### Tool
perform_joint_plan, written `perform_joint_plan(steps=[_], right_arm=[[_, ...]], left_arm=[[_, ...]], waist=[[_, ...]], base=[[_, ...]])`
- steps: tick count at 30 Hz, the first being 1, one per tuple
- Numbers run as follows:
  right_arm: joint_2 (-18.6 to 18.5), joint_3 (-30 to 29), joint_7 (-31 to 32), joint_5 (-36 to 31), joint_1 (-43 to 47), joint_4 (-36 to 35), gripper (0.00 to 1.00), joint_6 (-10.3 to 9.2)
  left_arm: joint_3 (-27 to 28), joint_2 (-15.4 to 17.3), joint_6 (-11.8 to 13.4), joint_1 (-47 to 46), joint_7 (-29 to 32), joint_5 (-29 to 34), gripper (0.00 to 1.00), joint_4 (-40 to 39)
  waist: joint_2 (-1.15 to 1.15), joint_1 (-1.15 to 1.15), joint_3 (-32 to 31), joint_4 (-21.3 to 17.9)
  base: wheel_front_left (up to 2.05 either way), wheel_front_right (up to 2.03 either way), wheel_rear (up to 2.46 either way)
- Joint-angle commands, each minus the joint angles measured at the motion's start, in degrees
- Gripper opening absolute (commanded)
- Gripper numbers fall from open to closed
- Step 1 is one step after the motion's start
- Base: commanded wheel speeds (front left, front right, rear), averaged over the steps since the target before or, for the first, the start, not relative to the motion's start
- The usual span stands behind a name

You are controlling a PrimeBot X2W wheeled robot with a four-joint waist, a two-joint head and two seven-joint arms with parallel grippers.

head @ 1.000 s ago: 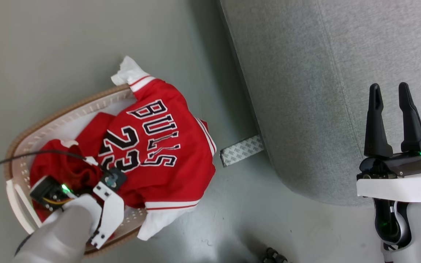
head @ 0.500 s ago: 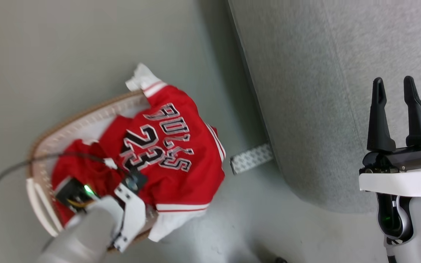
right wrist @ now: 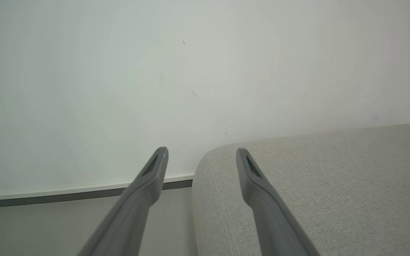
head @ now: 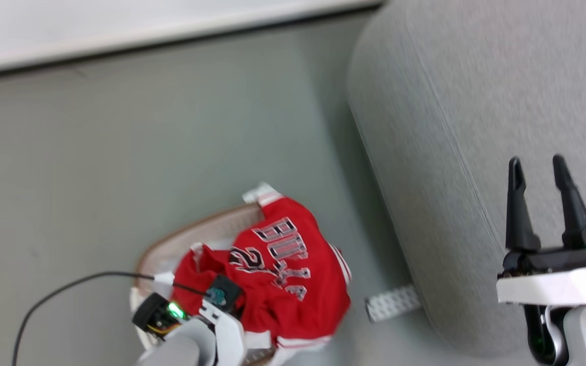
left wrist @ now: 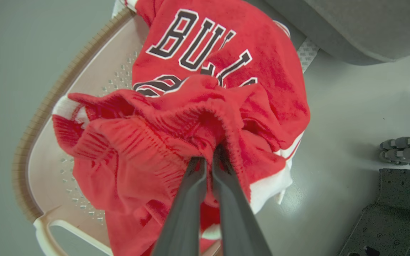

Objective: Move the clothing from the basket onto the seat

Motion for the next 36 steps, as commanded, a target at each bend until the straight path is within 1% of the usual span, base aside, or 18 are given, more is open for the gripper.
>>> perform_joint_plan(steps=[1,9,15,18,22,30,33,36], right_arm=[[-0.17,-0.25,0.03,-0.48,1.05,0.31,1.00,-0.12],[-0.19,-0.92,0.03,-2.11,5.50,1.77,1.00,-0.12],[-0.27,-1.47,0.03,-2.32,8.82,2.38,1.00,-0.12],[-0.46,-1.06,0.04,-1.50,10.14,2.50,1.00,-0.12],[-0.40,-0.50,0.04,-0.83,11.40,2.37,1.00,-0.12],[-0.84,1.66,0.04,0.23,12.74,2.76,1.00,-0.12],[-1.29,2.95,0.04,0.49,13.03,3.00,1.00,-0.12],[-1.81,4.24,0.03,0.78,12.84,3.02,1.00,-0.12]], left_arm=[[-0.06,-0.42,0.13,1.23,-0.76,-1.18,0.00,-0.44],[0.30,-1.63,0.13,3.87,-5.54,-7.47,0.00,-3.99],[0.46,-1.69,0.13,4.57,-6.77,-10.47,0.00,-8.67],[1.43,-1.07,0.14,3.88,-7.07,-11.62,0.00,-11.71],[3.14,0.04,0.43,2.86,-7.14,-12.04,0.00,-17.40],[6.89,2.94,2.27,1.69,-7.04,-13.09,0.00,-32.28],[8.07,4.00,3.04,1.45,-5.85,-14.03,0.00,-37.80],[8.76,4.94,4.33,1.58,-4.19,-14.70,0.00,-42.87]], waist=[[0.00,0.01,-6.48,4.70],[0.00,0.01,-15.37,10.01],[0.00,0.01,-20.47,13.22],[0.00,0.01,-22.22,14.50],[0.00,0.01,-23.47,15.83],[0.00,0.01,-24.45,17.52],[0.00,0.01,-24.62,17.80],[0.00,0.01,-24.71,17.82]], base=[[0.00,0.00,0.00],[0.00,0.00,0.00],[0.00,0.00,0.00],[0.00,0.00,0.00],[0.00,0.00,0.00],[0.00,0.00,0.00],[0.00,0.00,0.00],[0.00,0.00,0.00]])
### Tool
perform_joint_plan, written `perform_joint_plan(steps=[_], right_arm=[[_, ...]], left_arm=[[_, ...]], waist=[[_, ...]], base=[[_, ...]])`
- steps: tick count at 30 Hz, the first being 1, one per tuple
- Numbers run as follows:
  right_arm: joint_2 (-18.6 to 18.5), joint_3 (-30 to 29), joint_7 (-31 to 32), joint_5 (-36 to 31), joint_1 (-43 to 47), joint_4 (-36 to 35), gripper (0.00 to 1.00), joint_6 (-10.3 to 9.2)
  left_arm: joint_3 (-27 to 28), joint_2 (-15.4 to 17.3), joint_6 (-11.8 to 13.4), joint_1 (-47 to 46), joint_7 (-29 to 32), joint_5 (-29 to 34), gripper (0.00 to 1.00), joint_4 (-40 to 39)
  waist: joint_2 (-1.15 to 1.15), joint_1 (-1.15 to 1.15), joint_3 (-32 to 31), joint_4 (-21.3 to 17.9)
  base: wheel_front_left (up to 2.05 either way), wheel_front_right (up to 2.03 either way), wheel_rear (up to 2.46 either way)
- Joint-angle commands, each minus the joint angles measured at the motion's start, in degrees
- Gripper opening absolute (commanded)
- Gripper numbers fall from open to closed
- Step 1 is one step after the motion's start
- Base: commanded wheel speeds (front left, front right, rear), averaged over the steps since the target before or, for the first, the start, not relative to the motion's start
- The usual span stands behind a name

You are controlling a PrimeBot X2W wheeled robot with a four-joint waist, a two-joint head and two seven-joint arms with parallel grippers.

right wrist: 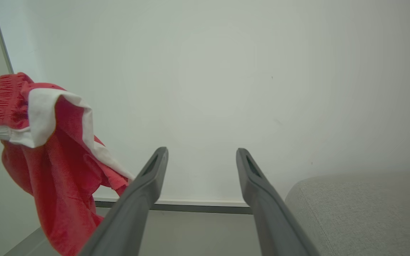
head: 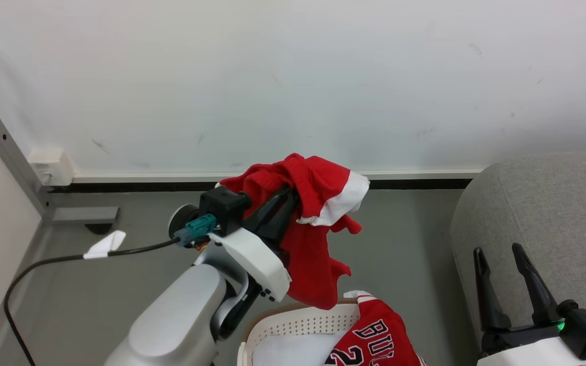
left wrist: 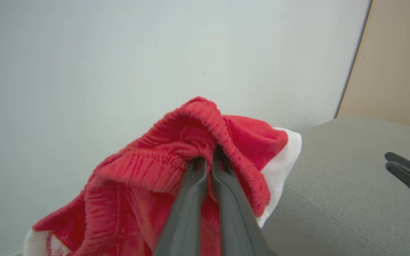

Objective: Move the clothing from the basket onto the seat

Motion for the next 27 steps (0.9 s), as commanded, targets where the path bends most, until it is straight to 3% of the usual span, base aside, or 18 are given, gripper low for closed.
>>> perform_joint_plan(steps=[1,8,16,27], right_arm=[[-0.74,0.39,0.05,0.52,0.41,0.15,1.00,-0.12],[-1.63,4.35,0.04,1.61,-0.21,-0.43,1.00,-0.12],[-5.48,19.51,0.05,4.70,-3.88,0.34,1.00,-0.12],[-5.90,35.71,0.05,8.69,-15.02,15.40,1.00,-0.12]], left_arm=[[0.23,0.84,0.63,0.08,0.58,-0.57,0.00,-1.53],[0.69,2.76,2.93,2.68,3.01,-1.39,0.00,-8.03],[0.32,3.45,4.05,3.72,4.55,-1.51,0.00,-11.33],[-2.50,0.14,2.33,4.03,6.03,-3.16,0.00,-13.29]], waist=[[0.00,0.01,-0.03,-0.07],[0.00,0.01,-0.27,-0.62],[0.00,0.01,-0.09,-1.23],[0.00,0.01,-0.75,2.06]], base=[[0.00,0.00,0.00],[0.00,0.00,0.00],[0.00,0.00,0.00],[0.00,0.00,0.00]])
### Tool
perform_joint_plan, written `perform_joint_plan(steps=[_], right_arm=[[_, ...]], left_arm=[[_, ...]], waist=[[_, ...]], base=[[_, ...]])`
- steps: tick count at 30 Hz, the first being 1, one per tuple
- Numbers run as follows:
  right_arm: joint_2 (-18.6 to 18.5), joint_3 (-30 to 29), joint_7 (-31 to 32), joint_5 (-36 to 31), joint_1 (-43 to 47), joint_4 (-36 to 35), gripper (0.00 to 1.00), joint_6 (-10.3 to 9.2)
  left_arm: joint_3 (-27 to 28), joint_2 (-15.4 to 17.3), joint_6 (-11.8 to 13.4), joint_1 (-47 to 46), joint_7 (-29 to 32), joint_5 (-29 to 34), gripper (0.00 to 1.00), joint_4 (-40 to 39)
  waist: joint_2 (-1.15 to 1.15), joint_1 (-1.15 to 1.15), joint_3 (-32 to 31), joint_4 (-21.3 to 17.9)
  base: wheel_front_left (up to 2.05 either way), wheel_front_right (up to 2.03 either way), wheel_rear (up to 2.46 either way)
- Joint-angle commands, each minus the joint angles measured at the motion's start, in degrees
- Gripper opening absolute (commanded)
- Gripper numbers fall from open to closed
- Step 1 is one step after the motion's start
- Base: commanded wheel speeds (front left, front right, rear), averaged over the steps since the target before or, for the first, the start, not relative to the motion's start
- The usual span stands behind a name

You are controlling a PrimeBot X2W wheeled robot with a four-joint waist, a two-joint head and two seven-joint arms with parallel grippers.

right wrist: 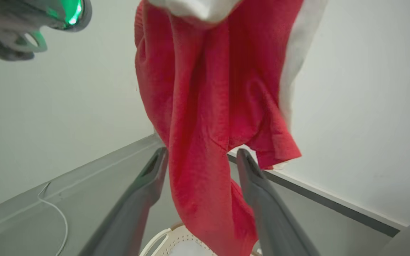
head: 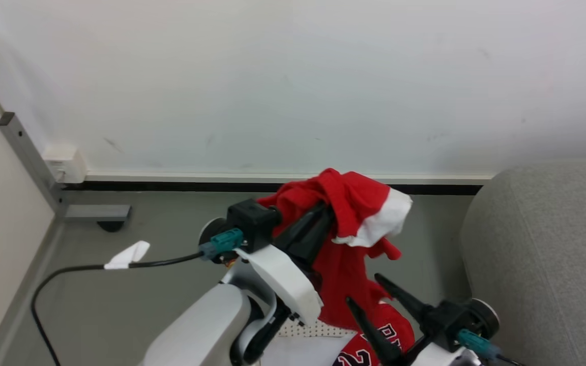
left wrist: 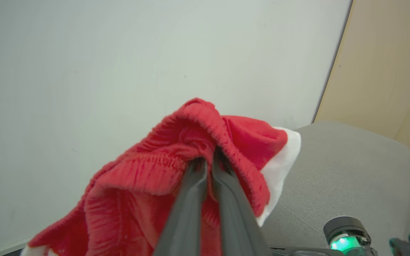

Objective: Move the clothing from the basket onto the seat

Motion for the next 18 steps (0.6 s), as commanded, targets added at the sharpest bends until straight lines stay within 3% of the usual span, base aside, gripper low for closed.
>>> perform_joint_plan(steps=[1,4,10,16,17,18], right_arm=[[0.59,1.67,0.03,0.85,-1.83,2.55,1.00,-0.12],[1.79,3.03,0.04,1.66,-4.09,8.04,1.00,-0.12],[4.96,0.17,0.04,2.16,-6.67,16.60,1.00,-0.12],[6.45,0.52,0.04,3.92,-7.72,18.57,1.00,-0.12],[6.56,0.56,0.04,4.32,-7.83,18.82,0.89,-0.12],[6.67,0.66,0.04,4.48,-8.04,19.14,0.41,-0.12]], left_arm=[[-0.38,-0.43,-0.22,0.49,0.37,-0.44,0.00,-0.50],[-1.11,-1.53,-0.55,0.80,0.95,-1.35,0.00,-1.39],[-2.48,-2.64,-0.82,0.89,2.50,-2.09,0.00,-3.81],[-3.43,-2.84,-0.96,1.34,3.45,-2.54,0.00,-5.12],[-3.45,-2.74,-0.82,1.39,3.55,-2.54,0.00,-5.25],[-3.45,-2.62,-0.75,1.42,3.52,-2.58,0.00,-5.36]], waist=[[0.00,0.00,-0.39,1.18],[0.00,0.00,-0.74,2.52],[0.00,0.00,-1.40,5.77],[0.00,0.00,-1.75,8.17],[0.00,0.00,-1.79,8.43],[0.00,0.00,-1.80,8.68]], base=[[0.00,0.00,0.00],[0.00,0.00,0.00],[0.00,0.00,0.00],[0.00,0.00,0.00],[0.00,0.00,0.00],[0.00,0.00,0.00]])
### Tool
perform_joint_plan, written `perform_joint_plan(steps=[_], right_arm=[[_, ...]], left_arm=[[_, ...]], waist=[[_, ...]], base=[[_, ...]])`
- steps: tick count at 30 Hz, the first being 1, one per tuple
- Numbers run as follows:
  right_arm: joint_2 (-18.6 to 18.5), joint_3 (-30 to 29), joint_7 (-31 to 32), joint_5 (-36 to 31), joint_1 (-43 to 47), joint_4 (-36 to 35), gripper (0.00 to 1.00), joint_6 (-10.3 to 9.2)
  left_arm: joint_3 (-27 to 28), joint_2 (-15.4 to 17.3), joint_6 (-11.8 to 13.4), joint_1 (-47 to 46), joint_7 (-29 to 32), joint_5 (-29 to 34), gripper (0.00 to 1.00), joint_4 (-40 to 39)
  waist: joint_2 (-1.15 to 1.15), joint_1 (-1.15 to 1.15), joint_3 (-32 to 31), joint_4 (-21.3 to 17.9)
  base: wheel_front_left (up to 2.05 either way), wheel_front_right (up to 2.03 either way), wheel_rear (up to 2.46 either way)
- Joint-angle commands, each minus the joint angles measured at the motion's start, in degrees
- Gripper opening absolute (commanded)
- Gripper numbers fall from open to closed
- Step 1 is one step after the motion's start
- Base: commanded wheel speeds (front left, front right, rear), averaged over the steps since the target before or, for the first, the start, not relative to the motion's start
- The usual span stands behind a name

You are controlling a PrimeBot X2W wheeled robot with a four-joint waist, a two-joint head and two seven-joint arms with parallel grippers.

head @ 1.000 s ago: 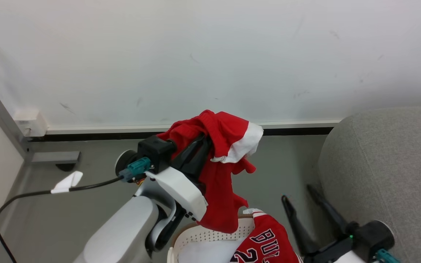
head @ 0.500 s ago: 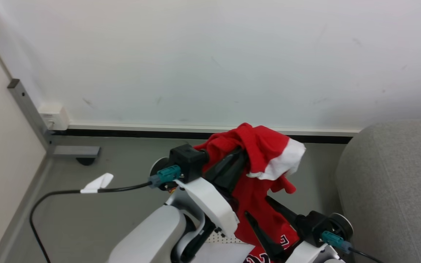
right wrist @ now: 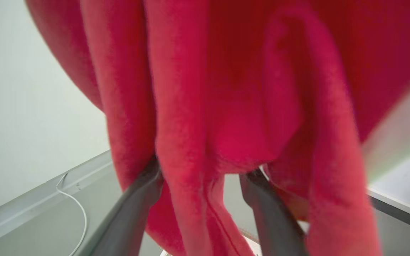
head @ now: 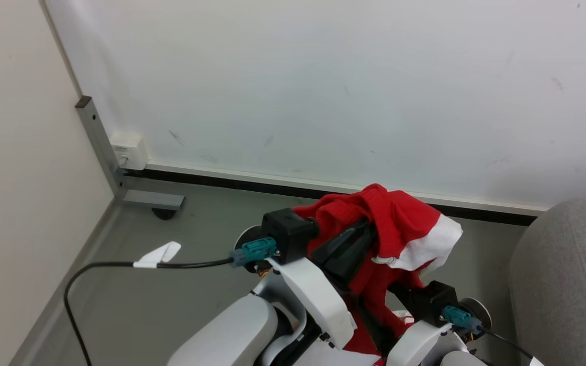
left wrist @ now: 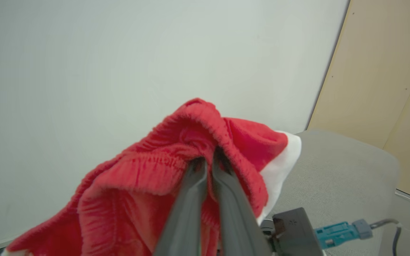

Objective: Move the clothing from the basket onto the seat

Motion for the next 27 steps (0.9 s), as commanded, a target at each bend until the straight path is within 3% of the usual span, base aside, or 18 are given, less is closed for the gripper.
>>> perform_joint_plan(steps=[1,11,18,19,21,22,23,27], right_arm=[[0.01,0.34,0.05,0.87,-0.89,0.75,0.00,-0.12],[0.00,-0.30,0.04,3.35,0.29,-2.06,0.00,-0.12],[-1.03,-6.54,0.04,3.82,2.97,-9.11,0.00,-0.12],[-1.33,-7.47,0.05,3.72,3.34,-10.22,0.00,-0.12],[-1.86,-9.18,0.05,3.56,4.54,-12.54,0.00,-0.12],[-2.12,-9.96,0.05,3.49,4.98,-13.71,0.00,-0.12],[-2.45,-10.93,0.05,3.20,5.37,-14.76,0.00,-0.12],[-3.90,-15.03,0.04,2.62,6.76,-18.83,0.00,-0.12]], left_arm=[[0.11,0.32,0.19,0.82,0.08,-0.23,0.00,-0.37],[1.26,1.92,1.28,1.34,-0.31,-0.77,0.00,-0.55],[2.27,3.17,2.39,3.18,-0.91,-1.80,0.00,0.90],[2.42,3.30,2.47,3.56,-1.19,-1.94,0.09,1.11],[2.58,3.46,2.78,4.35,-1.55,-2.24,0.52,1.45],[2.59,3.45,2.72,4.68,-1.84,-2.40,0.94,1.48],[2.54,3.38,2.57,5.02,-2.08,-2.66,1.00,1.47],[1.73,3.45,2.08,6.60,-2.79,-2.88,1.00,1.76]], waist=[[0.00,0.00,-0.09,0.63],[0.00,0.00,0.25,0.20],[0.00,0.00,0.76,-1.94],[0.00,0.00,0.85,-2.36],[0.00,0.00,1.06,-3.28],[0.00,0.00,1.19,-3.79],[0.00,0.00,1.32,-4.31],[0.00,0.00,1.77,-6.89]], base=[[0.00,0.00,0.00],[0.00,0.00,0.00],[0.00,0.00,0.00],[0.00,0.00,0.00],[0.00,0.00,0.00],[0.00,0.00,0.00],[0.00,0.00,0.00],[0.00,0.00,0.00]])
